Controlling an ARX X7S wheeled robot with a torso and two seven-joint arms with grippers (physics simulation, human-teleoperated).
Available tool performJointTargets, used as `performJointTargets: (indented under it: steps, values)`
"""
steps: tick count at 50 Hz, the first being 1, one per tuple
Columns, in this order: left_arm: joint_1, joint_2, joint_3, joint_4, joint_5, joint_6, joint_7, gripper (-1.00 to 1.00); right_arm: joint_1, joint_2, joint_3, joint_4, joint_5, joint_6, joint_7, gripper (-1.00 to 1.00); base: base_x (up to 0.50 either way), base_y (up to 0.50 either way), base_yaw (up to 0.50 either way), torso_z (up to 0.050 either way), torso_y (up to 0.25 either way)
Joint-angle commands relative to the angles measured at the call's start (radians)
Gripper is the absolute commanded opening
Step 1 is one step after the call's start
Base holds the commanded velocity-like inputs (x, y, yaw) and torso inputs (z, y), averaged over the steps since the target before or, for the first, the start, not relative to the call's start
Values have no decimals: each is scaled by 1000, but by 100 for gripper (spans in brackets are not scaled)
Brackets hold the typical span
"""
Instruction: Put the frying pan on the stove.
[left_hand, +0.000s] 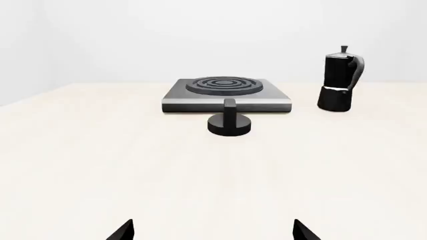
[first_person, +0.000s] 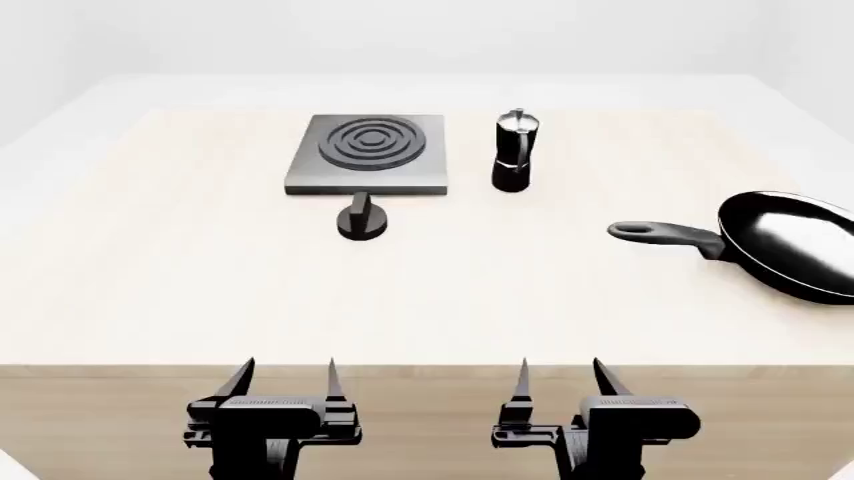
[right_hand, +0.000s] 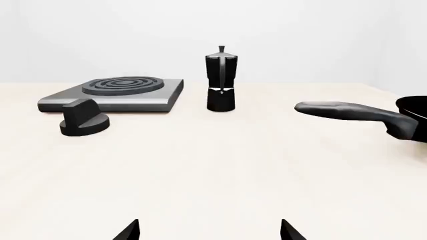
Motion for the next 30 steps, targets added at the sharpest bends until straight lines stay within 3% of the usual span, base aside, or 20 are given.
performJointTargets:
  steps: [1,8,30]
  values:
    - [7,-18,16,30,-2,-4,-28,100,-15,19,-31,-50,-3,28,17,100,0,0,0,0,0]
    - [72,-48,16,239,-60,-84,-38,100,-54,50,-60,-255,-22,121,62,100,0,0,0,0,0]
    - [129,-91,56,372,-68,-101,-87,100,-91,86,-57,-428,80,190,90,100,42,0,0,0,0]
